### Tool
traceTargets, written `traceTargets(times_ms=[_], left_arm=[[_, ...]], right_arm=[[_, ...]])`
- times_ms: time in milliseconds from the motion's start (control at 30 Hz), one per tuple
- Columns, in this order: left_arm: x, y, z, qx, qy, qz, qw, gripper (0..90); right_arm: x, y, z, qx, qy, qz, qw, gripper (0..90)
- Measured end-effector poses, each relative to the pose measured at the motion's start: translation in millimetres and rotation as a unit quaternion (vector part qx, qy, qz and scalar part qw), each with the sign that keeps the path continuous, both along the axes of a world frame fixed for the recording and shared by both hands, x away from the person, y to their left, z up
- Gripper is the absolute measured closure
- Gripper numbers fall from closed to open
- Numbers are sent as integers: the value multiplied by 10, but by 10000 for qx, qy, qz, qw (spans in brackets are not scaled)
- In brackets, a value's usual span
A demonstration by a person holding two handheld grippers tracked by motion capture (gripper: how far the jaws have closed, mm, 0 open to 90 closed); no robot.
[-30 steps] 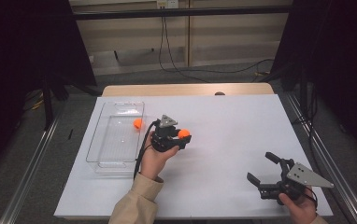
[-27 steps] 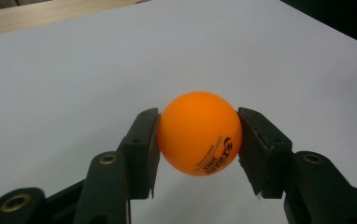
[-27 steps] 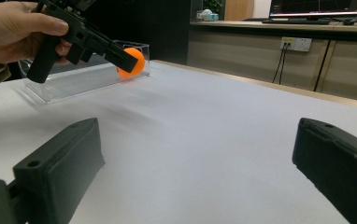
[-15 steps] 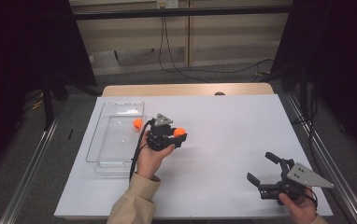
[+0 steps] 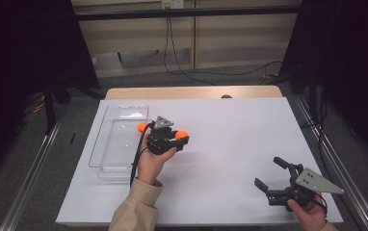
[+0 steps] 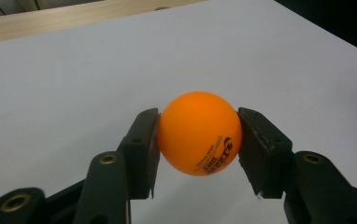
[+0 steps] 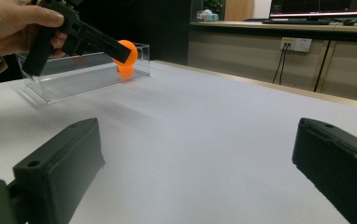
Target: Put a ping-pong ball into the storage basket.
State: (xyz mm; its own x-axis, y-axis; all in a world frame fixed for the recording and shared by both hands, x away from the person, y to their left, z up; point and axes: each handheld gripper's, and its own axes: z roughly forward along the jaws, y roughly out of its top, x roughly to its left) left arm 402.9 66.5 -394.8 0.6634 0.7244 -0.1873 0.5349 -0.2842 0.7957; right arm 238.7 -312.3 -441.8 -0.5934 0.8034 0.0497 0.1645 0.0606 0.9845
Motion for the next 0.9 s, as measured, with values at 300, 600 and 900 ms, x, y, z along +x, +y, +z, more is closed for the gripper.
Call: traceTargets(times_ms=[300, 600, 900], left_arm=[[4, 74, 34, 14, -3, 120, 9999, 508], [11, 128, 49, 2, 32, 227, 9997, 509], [15, 196, 70, 29, 55, 314, 9995, 509]], right_arm=[[0, 2, 1, 1, -4, 2, 10000, 14], [-1, 2, 2, 2, -4, -1, 10000, 14], [-2, 1, 2, 4, -5, -1, 10000, 14]])
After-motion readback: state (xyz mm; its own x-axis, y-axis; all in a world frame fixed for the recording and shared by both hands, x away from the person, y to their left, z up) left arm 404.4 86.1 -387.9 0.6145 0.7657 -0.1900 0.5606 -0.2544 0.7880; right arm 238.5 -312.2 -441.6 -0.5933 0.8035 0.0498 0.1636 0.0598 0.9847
